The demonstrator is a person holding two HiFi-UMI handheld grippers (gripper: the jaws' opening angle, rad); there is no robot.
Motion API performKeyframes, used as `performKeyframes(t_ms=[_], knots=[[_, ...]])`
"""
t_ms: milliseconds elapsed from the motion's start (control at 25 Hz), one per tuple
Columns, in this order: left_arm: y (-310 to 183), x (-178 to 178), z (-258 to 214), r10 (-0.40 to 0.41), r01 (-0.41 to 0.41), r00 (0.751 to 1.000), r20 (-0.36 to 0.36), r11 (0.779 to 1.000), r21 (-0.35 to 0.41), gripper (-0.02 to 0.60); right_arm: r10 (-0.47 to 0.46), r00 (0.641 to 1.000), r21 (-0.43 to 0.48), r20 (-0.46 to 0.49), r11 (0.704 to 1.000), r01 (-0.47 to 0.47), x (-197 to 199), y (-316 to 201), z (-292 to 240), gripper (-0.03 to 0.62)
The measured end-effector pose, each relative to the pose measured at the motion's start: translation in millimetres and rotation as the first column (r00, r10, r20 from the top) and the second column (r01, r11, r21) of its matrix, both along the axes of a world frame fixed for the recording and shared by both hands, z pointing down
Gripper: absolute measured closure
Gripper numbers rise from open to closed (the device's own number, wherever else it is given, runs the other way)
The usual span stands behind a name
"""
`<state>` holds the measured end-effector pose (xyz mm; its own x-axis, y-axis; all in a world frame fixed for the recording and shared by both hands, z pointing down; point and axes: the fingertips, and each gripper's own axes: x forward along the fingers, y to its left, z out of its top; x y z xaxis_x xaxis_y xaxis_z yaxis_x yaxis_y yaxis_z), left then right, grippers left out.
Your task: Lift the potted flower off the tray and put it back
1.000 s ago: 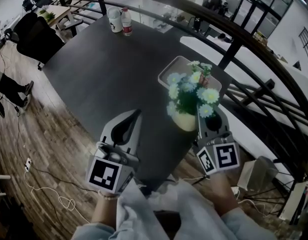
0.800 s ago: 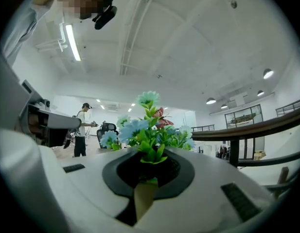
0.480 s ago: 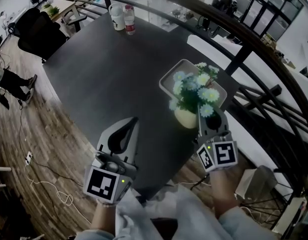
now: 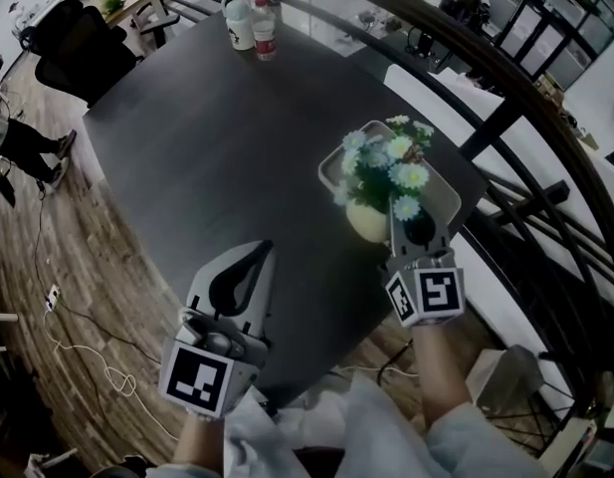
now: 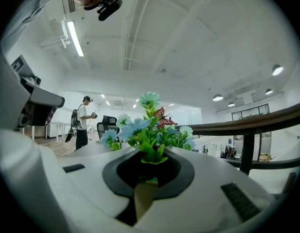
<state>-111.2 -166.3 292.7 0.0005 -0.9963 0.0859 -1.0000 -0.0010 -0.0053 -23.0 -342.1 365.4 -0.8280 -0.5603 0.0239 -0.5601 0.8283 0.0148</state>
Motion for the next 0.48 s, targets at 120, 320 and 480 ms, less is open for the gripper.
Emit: performKeyframes(t_ms=[120, 320, 480], knots=[[-3, -2, 6, -0.016, 0.016, 1.0, 0.002, 1.0, -0.017, 0.583, -0.003, 1.0, 0.0, -0.006, 1.0, 0.003, -5, -13, 11, 0.565], [-1, -6, 16, -0.05, 0.048, 0.998, -0.045, 0.998, -0.042, 0.583, -0.01, 1.0, 0.006, -0.025, 1.0, 0.01, -13, -30, 30, 0.565], [-1, -6, 22, -0.062, 0.059, 0.997, -0.055, 0.997, -0.048, 0.583, -0.011, 0.999, 0.01, -0.037, 1.0, 0.012, -19, -44, 45, 0.565]])
